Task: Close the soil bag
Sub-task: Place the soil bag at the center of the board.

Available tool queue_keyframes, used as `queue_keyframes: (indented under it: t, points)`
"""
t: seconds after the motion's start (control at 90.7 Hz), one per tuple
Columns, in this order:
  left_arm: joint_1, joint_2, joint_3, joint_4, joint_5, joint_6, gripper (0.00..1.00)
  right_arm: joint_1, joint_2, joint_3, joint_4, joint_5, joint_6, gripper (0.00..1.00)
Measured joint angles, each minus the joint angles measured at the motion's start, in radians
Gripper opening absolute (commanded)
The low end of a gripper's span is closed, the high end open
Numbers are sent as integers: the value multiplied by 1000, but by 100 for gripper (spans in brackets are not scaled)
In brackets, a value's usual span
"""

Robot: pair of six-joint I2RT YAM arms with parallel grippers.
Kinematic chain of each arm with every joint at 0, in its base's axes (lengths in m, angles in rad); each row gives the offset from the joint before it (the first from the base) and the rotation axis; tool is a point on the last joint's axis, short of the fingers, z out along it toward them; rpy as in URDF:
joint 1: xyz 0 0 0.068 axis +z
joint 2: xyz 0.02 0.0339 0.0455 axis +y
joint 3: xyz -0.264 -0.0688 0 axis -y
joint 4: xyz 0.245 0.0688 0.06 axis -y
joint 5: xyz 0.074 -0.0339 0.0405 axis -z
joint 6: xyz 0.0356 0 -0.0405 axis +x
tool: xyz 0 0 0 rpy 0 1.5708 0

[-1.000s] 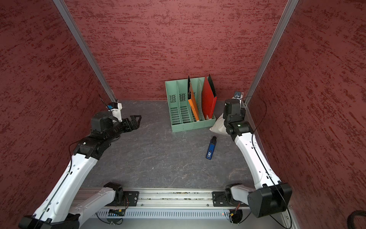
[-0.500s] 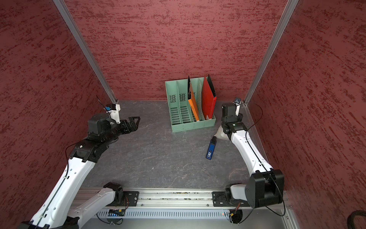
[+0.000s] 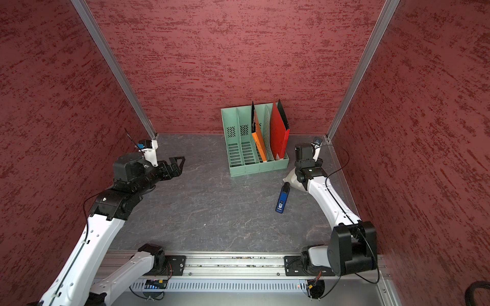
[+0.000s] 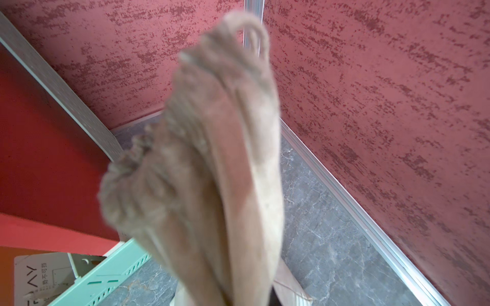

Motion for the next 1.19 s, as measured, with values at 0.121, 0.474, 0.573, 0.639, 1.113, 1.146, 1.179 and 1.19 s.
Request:
queue_keyframes:
  t: [0.121, 0.474, 0.573, 0.639, 1.113, 1.146, 1.179, 1.19]
  points:
    - [5, -9, -2, -5, 5, 0, 100, 0, 26, -2, 21, -14, 25, 0]
    - [21, -39, -20, -26, 9, 0, 100, 0, 56, -39, 59, -73, 97, 0]
    - [22, -39, -29, -26, 11, -1, 100, 0, 57, -55, 64, -95, 108, 0]
    - [22, -39, -34, -26, 11, -4, 100, 0, 59, -66, 64, -113, 110, 0]
    - [23, -22, -49, -6, 22, -29, 100, 0, 85, -87, 63, -243, 90, 13]
    - [23, -20, -49, -3, 22, -29, 100, 0, 85, -87, 64, -249, 88, 16]
    - [23, -18, -49, -2, 22, -29, 100, 0, 85, -88, 63, -254, 85, 22]
    - [23, -18, -49, -2, 22, -30, 100, 0, 85, -89, 63, -254, 84, 24]
